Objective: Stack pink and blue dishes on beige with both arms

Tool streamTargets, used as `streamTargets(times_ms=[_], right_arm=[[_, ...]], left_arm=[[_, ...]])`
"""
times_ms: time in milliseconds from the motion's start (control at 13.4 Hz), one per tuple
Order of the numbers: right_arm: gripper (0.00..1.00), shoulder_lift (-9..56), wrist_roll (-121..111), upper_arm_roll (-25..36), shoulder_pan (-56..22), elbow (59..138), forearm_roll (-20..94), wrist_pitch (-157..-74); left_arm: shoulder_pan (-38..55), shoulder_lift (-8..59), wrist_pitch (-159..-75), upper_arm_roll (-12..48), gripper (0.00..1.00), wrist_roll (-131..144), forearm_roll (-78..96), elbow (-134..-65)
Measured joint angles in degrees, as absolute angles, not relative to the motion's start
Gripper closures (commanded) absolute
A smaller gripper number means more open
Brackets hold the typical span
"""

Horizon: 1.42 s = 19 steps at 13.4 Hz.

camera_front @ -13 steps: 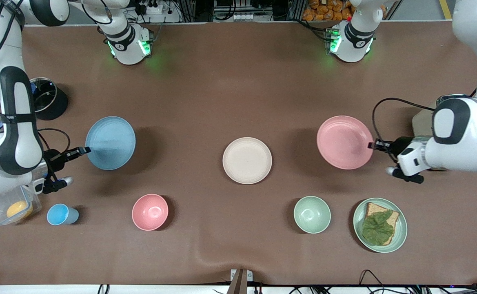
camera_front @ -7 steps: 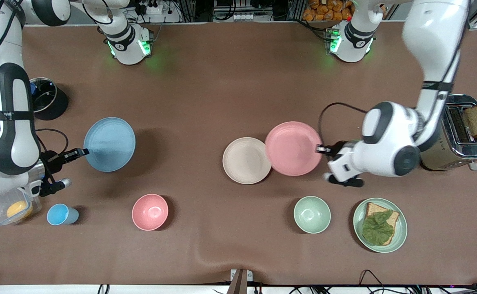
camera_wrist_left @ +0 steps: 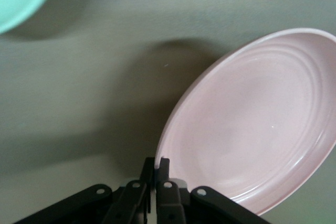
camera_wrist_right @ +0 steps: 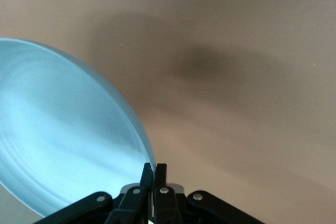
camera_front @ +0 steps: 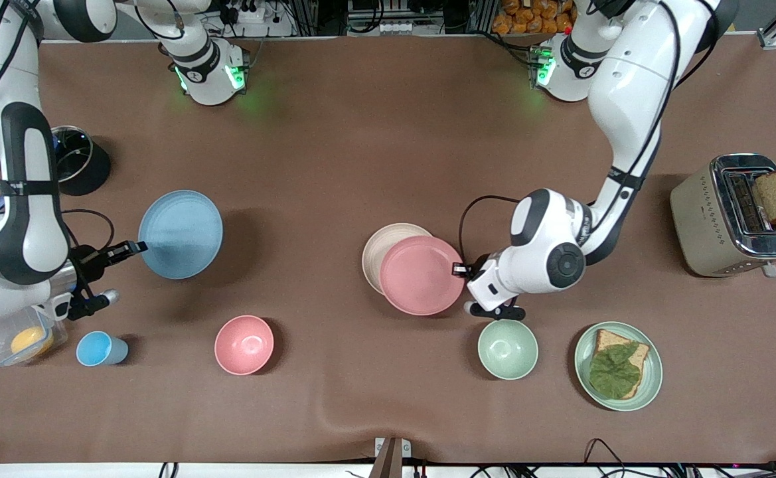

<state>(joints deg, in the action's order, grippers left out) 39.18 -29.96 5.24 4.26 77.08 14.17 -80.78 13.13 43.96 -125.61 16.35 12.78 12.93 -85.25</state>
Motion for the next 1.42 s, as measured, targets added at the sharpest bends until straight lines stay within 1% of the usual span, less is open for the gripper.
streamTargets(times_ms=[75, 149, 224, 299, 597, 746, 970, 1194, 1418], right_arm=[[1.00, 39.2, -28.5, 5.2, 3.4, 77.1, 14.2, -80.8], [1.00, 39.2, -26.8, 5.1, 2.4, 77.1, 14.2, -80.8], [1.00, 39.2, -24.9, 5.0, 1.2, 77.0, 14.3, -80.8], [1.00, 39.2, -22.4, 4.9, -0.3, 76.9, 14.4, -80.8], [1.00, 39.2, -10.9, 4.3, -7.9, 75.8, 17.4, -80.9], [1.00, 39.2, -6.4, 4.2, -11.4, 75.8, 20.2, -82.0], [1.00, 39.5, 0.6, 4.1, -16.8, 75.9, 23.0, -87.7], [1.00, 40.1, 9.1, 4.0, -23.9, 76.1, 23.6, -94.8], [1.00, 42.3, 13.5, 4.0, -29.7, 76.3, 24.3, -102.4]], left_arm=[[14.2, 44.6, -126.6, 16.3, 1.00, 13.6, 12.9, -85.1], [15.2, 44.9, -127.0, 16.3, 0.87, 14.0, 12.9, -85.0], [16.0, 45.0, -127.0, 16.3, 0.17, 14.2, 12.9, -84.9], [16.5, 45.0, -127.0, 16.3, 0.00, 14.6, 12.9, -84.9], [17.2, 45.0, -127.0, 16.1, 0.00, 14.8, 12.9, -84.0], [15.9, 43.6, -126.4, 15.3, 0.00, 14.8, 11.1, -82.8], [11.1, 38.7, -121.0, 15.2, 0.00, 14.5, 2.0, -82.1], [9.3, 33.5, -115.1, 15.1, 0.00, 14.5, -7.8, -82.1], [7.2, 29.1, -107.0, 14.8, 0.00, 14.5, -10.9, -81.9]])
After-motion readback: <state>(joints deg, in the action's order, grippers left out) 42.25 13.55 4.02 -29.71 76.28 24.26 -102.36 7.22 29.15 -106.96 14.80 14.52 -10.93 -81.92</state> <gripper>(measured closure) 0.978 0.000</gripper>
